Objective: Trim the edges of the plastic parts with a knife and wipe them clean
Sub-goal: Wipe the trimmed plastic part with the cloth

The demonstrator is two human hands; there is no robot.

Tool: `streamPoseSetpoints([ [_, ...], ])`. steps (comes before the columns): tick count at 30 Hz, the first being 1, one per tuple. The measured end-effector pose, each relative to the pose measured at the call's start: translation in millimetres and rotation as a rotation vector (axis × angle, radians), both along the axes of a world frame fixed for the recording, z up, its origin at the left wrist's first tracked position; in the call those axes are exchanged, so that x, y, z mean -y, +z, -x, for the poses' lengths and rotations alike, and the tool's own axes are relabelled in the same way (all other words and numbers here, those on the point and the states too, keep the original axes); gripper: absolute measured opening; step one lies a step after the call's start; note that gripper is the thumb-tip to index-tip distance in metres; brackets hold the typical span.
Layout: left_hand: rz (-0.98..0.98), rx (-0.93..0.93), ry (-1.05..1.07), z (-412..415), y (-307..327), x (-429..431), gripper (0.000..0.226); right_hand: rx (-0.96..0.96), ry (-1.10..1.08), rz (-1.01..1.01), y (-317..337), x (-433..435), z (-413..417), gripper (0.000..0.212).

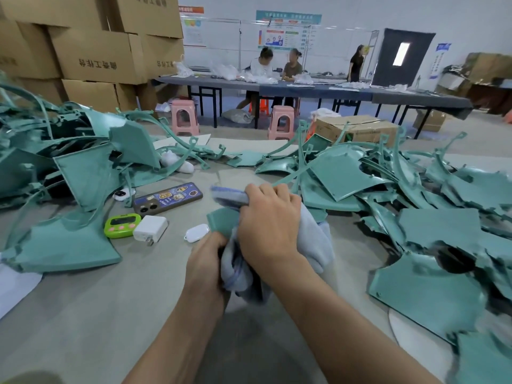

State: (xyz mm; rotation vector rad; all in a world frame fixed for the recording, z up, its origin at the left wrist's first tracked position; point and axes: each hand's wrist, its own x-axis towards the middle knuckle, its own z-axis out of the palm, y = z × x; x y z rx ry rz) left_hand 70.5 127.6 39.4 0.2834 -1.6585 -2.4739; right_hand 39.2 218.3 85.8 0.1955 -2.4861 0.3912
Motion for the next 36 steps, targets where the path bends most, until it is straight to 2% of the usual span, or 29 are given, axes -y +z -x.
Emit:
streamPoseSetpoints([
  [1, -0.109, -0.015, -0.010, -3, 1, -1, 0.023, 0.041, -0.026, 0.001, 1, -3, 7, 0.030],
  [3, -0.078, -0.053, -0.031, -5, 0, -6, 0.018, 0.067, -0.100, 0.018, 3, -11, 19, 0.024],
  [6, -0.055, -0.151, -0.099, -9, 3, -7, 0.039, -0.026, -0.172, 0.081, 5, -24, 28, 0.015],
  [8, -0.046, -0.203, -0.120, -11, 4, -10, 0.042, -0.054, -0.195, 0.114, 8, -30, 32, 0.015],
  [12, 0.100, -0.181, -0.087, -13, 1, -12, 0.030, -0.012, -0.313, 0.214, 19, -53, 46, 0.014],
  [14, 0.180, -0.185, -0.075, -15, -2, -8, 0.031, 0.034, -0.407, 0.237, 26, -75, 55, 0.011],
  [17, 0.141, -0.145, -0.053, -12, -3, -6, 0.029, 0.098, -0.462, 0.333, 34, -111, 63, 0.004],
  [19, 0.105, -0.120, -0.035, -9, -1, -11, 0.030, 0.124, -0.485, 0.399, 33, -128, 66, 0.010],
  [20, 0.091, -0.110, -0.019, -8, -2, -14, 0.031, 0.120, -0.496, 0.467, 32, -135, 66, 0.015],
  [22, 0.031, -0.080, 0.048, -6, -1, -17, 0.037, 0.080, -0.541, 0.725, 33, -151, 64, 0.024],
  [25, -0.206, 0.023, 0.207, 3, 1, 3, 0.043, 0.027, -0.641, 1.175, 28, -184, 59, 0.033],
  [27, -0.295, 0.111, 0.225, 6, 4, 16, 0.034, -0.001, -0.522, 1.483, 18, -192, 48, 0.016],
  [28, -0.333, 0.171, 0.200, 6, 5, 19, 0.026, 0.040, -0.372, 1.642, 13, -186, 38, 0.004],
  [30, -0.380, 0.265, 0.102, 5, 3, 12, 0.015, 0.187, -0.017, 1.855, 7, -166, 19, 0.006],
  [31, -0.361, 0.275, 0.053, 5, 1, 6, 0.015, 0.270, 0.110, 1.879, 7, -154, 11, 0.012],
  [32, -0.326, 0.264, 0.011, 5, -2, -1, 0.017, 0.348, 0.181, 1.843, 8, -143, 2, 0.020],
  [33, -0.278, 0.230, -0.031, 6, -4, -7, 0.023, 0.390, 0.203, 1.758, 11, -131, -5, 0.020],
  [35, -0.108, 0.176, -0.061, 6, -10, -10, 0.046, 0.389, 0.192, 1.635, 17, -109, -18, 0.008],
  [36, 0.039, 0.144, -0.024, 6, -11, -8, 0.059, 0.390, 0.227, 1.659, 19, -99, -25, 0.011],
])
